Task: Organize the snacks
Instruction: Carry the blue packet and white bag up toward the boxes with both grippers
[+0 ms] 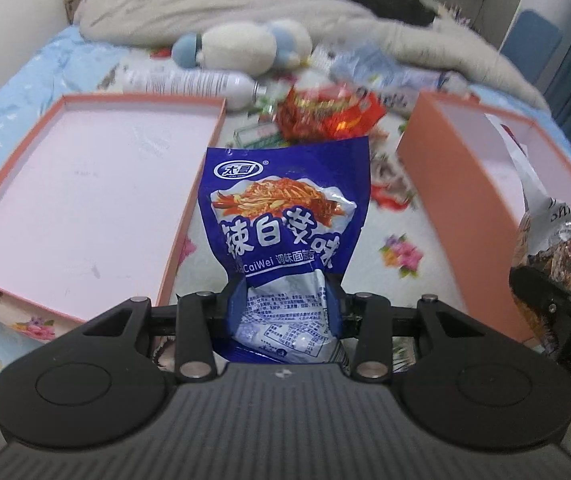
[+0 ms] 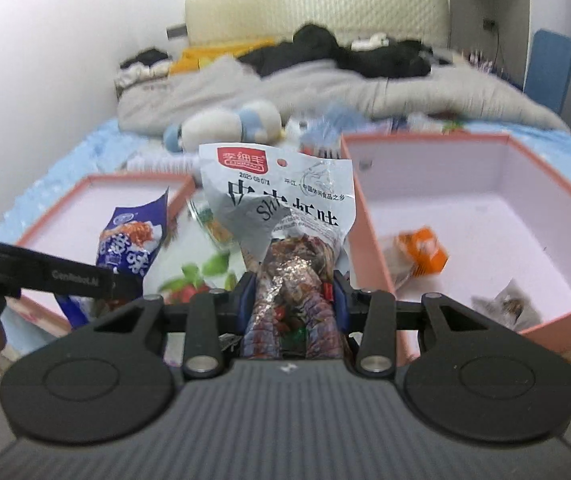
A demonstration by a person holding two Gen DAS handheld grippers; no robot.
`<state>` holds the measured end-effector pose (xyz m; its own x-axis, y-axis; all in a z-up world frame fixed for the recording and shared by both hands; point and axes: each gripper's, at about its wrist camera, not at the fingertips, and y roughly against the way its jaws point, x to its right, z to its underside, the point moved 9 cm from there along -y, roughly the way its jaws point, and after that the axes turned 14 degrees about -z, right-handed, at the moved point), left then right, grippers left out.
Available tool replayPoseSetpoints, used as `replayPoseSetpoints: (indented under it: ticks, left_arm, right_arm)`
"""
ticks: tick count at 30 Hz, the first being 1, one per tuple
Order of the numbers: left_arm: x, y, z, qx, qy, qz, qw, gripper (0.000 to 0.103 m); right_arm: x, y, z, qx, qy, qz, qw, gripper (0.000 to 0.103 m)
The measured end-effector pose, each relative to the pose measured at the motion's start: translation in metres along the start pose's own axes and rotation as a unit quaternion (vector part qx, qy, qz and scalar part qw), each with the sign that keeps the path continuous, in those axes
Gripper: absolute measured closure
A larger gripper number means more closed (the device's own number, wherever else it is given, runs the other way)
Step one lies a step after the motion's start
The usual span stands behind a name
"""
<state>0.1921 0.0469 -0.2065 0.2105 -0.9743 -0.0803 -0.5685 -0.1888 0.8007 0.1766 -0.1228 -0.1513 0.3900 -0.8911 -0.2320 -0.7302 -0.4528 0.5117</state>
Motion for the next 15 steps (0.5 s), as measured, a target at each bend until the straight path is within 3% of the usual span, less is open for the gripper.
replayPoseSetpoints:
  ticks: [6,11,15]
  left_arm:
    - [0.009,0.045,-0.014,0.035,0.008,0.021,0.9991,0.057]
    - [0.025,0.085,-0.015,0.073,-0.015,0.026,0.9969,0.057]
    - [0.039,0.11,-0.01,0.082,-0.014,0.047,0.9954,0.057]
  right_arm:
    - [0.002,0.036,-0.012,0.013,-0.02,-0.006,1.0,0.061]
    - [0.008,0.064,-0.011,0.011,-0.024,0.006,1.0,0.061]
    - [0.012,0.081,-0.009,0.016,-0.034,0.014,0.999,0.061]
